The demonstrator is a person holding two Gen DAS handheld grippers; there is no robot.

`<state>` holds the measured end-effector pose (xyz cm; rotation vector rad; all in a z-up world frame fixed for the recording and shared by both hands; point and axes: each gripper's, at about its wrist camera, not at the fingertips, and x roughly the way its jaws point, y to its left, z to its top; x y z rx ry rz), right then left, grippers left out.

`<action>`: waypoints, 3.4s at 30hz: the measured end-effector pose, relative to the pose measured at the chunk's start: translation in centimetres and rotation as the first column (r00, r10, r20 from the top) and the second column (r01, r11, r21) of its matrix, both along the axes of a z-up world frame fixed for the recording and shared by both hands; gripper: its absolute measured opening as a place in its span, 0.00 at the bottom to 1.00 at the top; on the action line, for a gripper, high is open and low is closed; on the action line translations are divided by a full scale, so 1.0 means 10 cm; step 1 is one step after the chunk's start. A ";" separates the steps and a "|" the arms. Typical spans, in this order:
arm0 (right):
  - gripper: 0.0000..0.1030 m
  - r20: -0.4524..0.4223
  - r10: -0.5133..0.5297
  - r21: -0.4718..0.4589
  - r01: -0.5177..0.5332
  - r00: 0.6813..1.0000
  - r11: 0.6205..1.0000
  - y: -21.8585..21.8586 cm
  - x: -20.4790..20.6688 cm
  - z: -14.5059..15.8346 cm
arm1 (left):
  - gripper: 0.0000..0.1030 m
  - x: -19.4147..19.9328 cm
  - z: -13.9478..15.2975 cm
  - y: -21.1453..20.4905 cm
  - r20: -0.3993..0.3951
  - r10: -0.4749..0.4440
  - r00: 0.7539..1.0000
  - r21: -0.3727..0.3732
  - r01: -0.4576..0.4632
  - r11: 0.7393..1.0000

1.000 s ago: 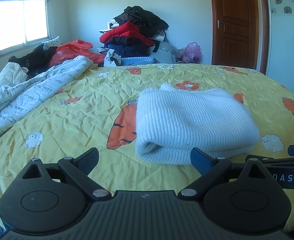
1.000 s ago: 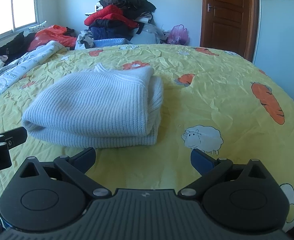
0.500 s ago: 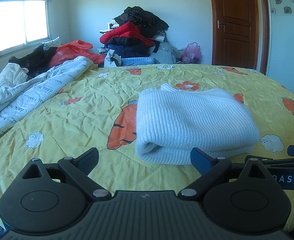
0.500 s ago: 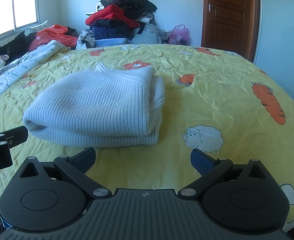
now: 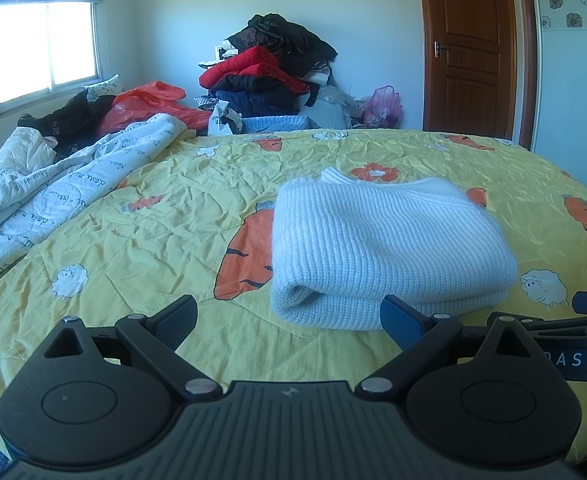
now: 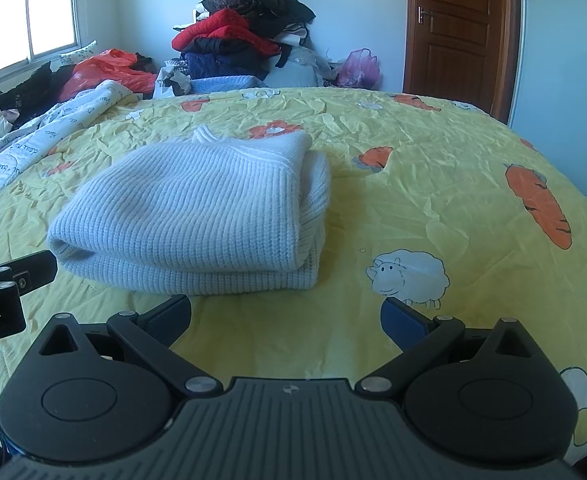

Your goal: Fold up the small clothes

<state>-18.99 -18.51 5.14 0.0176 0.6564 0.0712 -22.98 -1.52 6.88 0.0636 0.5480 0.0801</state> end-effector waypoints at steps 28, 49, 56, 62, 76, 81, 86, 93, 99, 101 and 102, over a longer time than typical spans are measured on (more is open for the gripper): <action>0.99 0.002 0.005 0.005 -0.005 1.000 1.000 -0.01 0.01 0.01 | 0.96 -0.08 0.20 0.05 0.092 0.032 0.995 -0.030 -0.030 0.999; 0.99 -0.001 0.013 0.006 -0.013 1.000 1.000 -0.02 0.03 0.02 | 0.96 0.00 0.12 0.13 -0.012 0.056 0.998 -0.079 -0.057 0.995; 0.99 -0.004 0.013 0.009 -0.013 1.000 1.000 -0.01 0.02 0.01 | 0.96 -0.02 0.13 0.15 -0.006 0.054 0.999 -0.094 -0.054 0.994; 0.99 -0.005 0.014 0.009 -0.014 1.000 1.000 -0.01 0.02 0.01 | 0.96 -0.02 0.14 0.15 -0.011 0.056 0.998 -0.097 -0.057 0.994; 0.99 -0.006 0.014 0.011 -0.014 1.000 1.000 -0.02 0.02 0.00 | 0.96 -0.01 0.14 0.16 -0.013 0.055 0.998 -0.098 -0.056 0.994; 0.99 -0.007 0.014 0.011 -0.014 1.000 1.000 -0.02 0.02 0.00 | 0.96 -0.02 0.14 0.16 -0.013 0.055 0.998 -0.098 -0.056 0.994; 0.99 -0.008 0.015 0.013 -0.014 1.000 1.000 -0.02 0.02 0.00 | 0.96 -0.01 0.14 0.16 -0.014 0.055 0.998 -0.099 -0.056 0.993; 0.99 -0.009 0.015 0.014 -0.015 1.000 1.000 -0.02 0.01 -0.02 | 0.96 -0.01 0.13 0.16 -0.016 0.055 0.998 -0.100 -0.056 0.993; 0.99 -0.009 0.016 0.014 -0.015 1.000 1.000 -0.02 0.01 -0.02 | 0.96 -0.03 0.09 0.17 -0.018 0.052 0.999 -0.101 -0.053 0.993; 0.99 -0.010 0.015 0.014 -0.015 1.000 1.000 -0.02 0.01 -0.02 | 0.96 -0.04 0.07 0.17 -0.018 0.049 0.999 -0.100 -0.051 0.994; 0.99 -0.010 0.015 0.015 -0.015 1.000 1.000 -0.02 0.01 -0.02 | 0.96 -0.03 0.07 0.17 -0.018 0.049 0.999 -0.100 -0.050 0.994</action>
